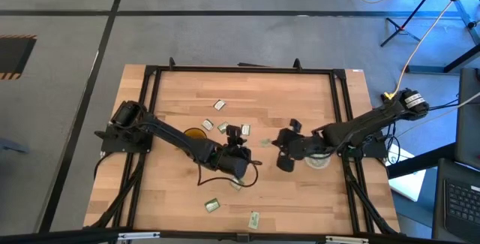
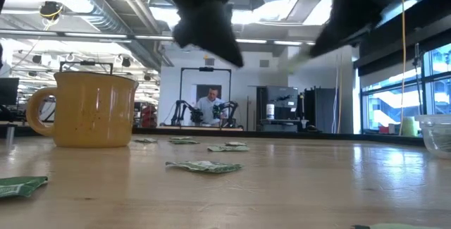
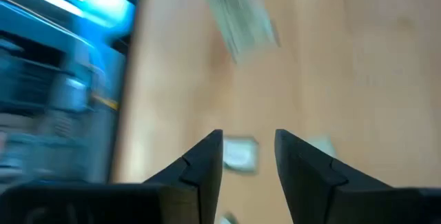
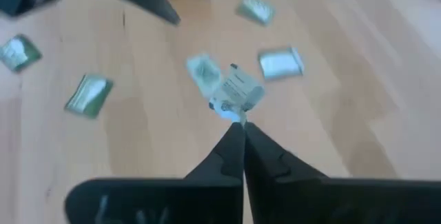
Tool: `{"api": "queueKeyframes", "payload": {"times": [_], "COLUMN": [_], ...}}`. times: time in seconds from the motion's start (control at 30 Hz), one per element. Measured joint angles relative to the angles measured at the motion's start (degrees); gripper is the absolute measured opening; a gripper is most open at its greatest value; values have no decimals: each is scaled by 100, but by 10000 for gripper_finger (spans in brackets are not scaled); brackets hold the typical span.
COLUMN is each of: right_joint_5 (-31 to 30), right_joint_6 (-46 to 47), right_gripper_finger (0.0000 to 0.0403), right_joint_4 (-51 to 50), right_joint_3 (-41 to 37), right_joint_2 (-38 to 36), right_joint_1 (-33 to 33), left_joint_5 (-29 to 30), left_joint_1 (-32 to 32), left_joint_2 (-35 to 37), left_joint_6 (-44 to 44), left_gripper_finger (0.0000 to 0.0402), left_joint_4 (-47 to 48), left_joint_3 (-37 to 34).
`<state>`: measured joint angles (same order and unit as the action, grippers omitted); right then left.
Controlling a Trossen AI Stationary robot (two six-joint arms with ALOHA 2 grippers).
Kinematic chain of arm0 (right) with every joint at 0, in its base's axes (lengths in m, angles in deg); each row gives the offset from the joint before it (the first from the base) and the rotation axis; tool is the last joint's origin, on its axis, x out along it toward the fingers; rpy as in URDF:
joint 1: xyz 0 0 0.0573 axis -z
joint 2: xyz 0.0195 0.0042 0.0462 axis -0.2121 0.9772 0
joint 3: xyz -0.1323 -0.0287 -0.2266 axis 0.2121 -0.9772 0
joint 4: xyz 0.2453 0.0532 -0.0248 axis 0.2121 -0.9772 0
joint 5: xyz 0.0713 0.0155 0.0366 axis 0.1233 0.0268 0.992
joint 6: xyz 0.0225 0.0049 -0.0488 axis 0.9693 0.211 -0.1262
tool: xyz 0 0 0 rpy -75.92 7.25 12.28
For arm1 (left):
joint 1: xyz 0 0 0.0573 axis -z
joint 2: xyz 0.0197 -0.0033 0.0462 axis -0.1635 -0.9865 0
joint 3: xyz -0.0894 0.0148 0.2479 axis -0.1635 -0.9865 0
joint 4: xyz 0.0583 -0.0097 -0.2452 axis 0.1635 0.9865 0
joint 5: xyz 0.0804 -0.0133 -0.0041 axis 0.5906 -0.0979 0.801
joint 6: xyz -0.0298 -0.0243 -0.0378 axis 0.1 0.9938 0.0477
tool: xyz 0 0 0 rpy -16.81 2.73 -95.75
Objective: Pick and place Stevia / Truvia into bins
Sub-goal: Put the green stevia packet into the transparent container
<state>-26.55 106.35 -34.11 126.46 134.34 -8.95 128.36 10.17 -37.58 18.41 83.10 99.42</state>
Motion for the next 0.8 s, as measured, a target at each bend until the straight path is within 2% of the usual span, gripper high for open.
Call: {"api": "queueKeyframes", "payload": {"times": [0.13, 0.27, 0.47, 0.63, 0.8], "right_joint_5": [583, 1058, 1271, 1639, 1599], "right_joint_6": [924, 2141, 3842, 4541, 4702], "right_gripper_finger": [1, 1, 0, 0, 0], "right_joint_4": [-1118, -2213, -3603, -4070, -4126], "right_joint_3": [2, 2, 4, 2, -30], "right_joint_2": [-490, -962, -1377, -1391, -1325], "right_joint_1": [-232, -558, -1133, -1523, -1748], "left_joint_5": [-1351, -2703, -3747, -4973, -6055], "left_joint_1": [-99, -103, -92, -77, -32], "left_joint_2": [10, 10, 10, 10, 10], "left_joint_6": [376, 258, 417, 393, 494], "left_gripper_finger": [125, 116, 103, 96, 92], "left_joint_4": [585, 967, 1273, 1498, 1451], "left_joint_3": [0, 0, -2, -2, -2]}}
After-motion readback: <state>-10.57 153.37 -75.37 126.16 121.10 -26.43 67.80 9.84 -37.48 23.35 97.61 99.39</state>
